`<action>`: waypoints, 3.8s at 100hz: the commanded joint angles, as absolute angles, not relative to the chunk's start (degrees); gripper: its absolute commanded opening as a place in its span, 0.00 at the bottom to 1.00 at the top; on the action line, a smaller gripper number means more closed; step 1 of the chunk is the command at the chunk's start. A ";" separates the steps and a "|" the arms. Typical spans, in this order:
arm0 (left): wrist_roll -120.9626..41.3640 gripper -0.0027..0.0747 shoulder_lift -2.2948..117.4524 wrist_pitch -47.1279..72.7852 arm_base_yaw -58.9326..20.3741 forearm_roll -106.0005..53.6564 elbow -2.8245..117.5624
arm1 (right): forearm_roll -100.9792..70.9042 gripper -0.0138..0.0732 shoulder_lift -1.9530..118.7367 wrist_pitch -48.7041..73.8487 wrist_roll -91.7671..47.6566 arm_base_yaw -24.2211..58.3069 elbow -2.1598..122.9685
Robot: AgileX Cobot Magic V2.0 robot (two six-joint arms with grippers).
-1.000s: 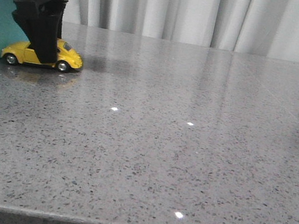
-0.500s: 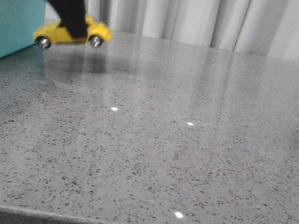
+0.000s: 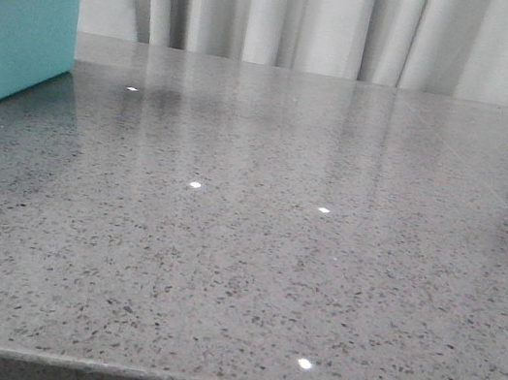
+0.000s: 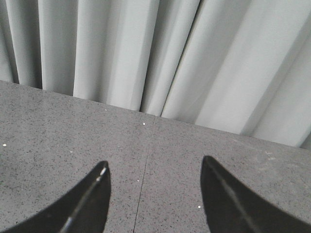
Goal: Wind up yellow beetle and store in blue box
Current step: 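Lift the beetle with the left gripper toward the blue box, then lower the beetle into the blue box and open the left gripper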
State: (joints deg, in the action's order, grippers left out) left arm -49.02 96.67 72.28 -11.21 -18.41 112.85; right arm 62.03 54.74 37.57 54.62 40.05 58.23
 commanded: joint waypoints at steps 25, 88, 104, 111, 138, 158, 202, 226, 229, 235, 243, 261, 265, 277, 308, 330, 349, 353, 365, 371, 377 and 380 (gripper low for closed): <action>-32.94 0.26 92.49 72.16 4.46 -15.26 113.13 | 65.07 0.64 53.88 36.98 54.18 39.65 59.80; -30.85 0.26 92.49 60.47 7.67 -16.12 84.97 | 65.02 0.64 53.88 36.99 54.18 39.65 59.80; -30.60 0.29 92.59 59.82 7.67 -15.61 84.47 | 64.97 0.64 53.88 36.99 54.18 39.65 59.80; -30.23 0.33 92.59 59.70 7.67 -15.20 84.47 | 64.97 0.64 53.88 36.99 54.18 39.65 59.80; -29.02 0.54 93.28 56.60 7.67 -14.63 81.27 | 64.97 0.64 53.88 37.15 54.18 39.65 59.80; -29.02 0.60 93.54 54.76 7.67 -14.63 80.01 | 64.97 0.64 53.88 37.15 54.18 39.65 59.80; -29.05 0.68 85.57 49.67 7.67 -28.31 80.01 | 65.09 0.64 53.88 38.72 54.18 39.65 59.80; -36.99 0.67 69.42 40.10 7.67 -40.14 73.72 | 66.90 0.64 53.88 41.75 54.18 39.65 59.72; -38.05 0.67 67.40 39.15 7.67 -41.07 72.48 | 67.58 0.64 53.88 41.75 54.18 39.65 59.38; -39.76 0.67 63.03 37.04 7.67 -42.90 69.59 | 69.14 0.64 53.88 41.75 54.18 39.65 58.58; -43.83 0.67 57.02 33.06 7.54 -46.95 63.67 | 70.20 0.64 53.74 41.75 54.18 39.65 57.06; -57.60 0.67 45.39 23.94 5.58 -58.95 49.93 | 72.25 0.64 50.64 40.71 56.49 39.65 51.76; -59.30 0.67 43.06 22.75 4.90 -60.53 46.58 | 72.30 0.64 49.54 40.28 57.03 39.65 50.31; -63.51 0.67 37.72 21.93 3.49 -64.25 37.91 | 72.69 0.64 45.10 39.14 58.64 39.65 45.53; -70.03 0.67 25.98 22.41 2.21 -75.74 23.83 | 78.85 0.64 28.76 37.51 65.47 39.65 32.42; -70.03 0.67 22.26 23.58 2.21 -75.74 21.62 | 79.11 0.64 19.13 37.33 65.58 39.65 26.04; -70.03 0.67 22.26 23.95 2.21 -75.74 21.62 | 79.25 0.64 17.38 39.82 65.58 39.65 25.27; -70.03 0.67 22.26 23.95 2.21 -75.74 21.62 | 79.25 0.64 17.38 40.38 65.58 39.65 25.27; -70.03 0.61 22.26 23.42 2.21 -75.62 21.62 | 79.25 0.59 17.38 40.81 65.58 39.65 25.27; -70.03 0.51 22.26 23.31 2.21 -75.62 21.62 | 79.25 0.50 17.38 40.81 65.58 39.65 25.27; -70.03 0.41 22.26 23.31 2.21 -75.62 21.62 | 79.25 0.40 17.38 40.81 65.58 39.65 25.27; -70.03 0.34 22.26 23.31 2.21 -75.62 21.62 | 79.25 0.34 17.38 40.81 65.58 39.65 25.27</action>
State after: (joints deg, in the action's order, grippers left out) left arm -70.00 21.95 24.69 2.67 -73.24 20.01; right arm 75.65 16.86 41.50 65.42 40.05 23.87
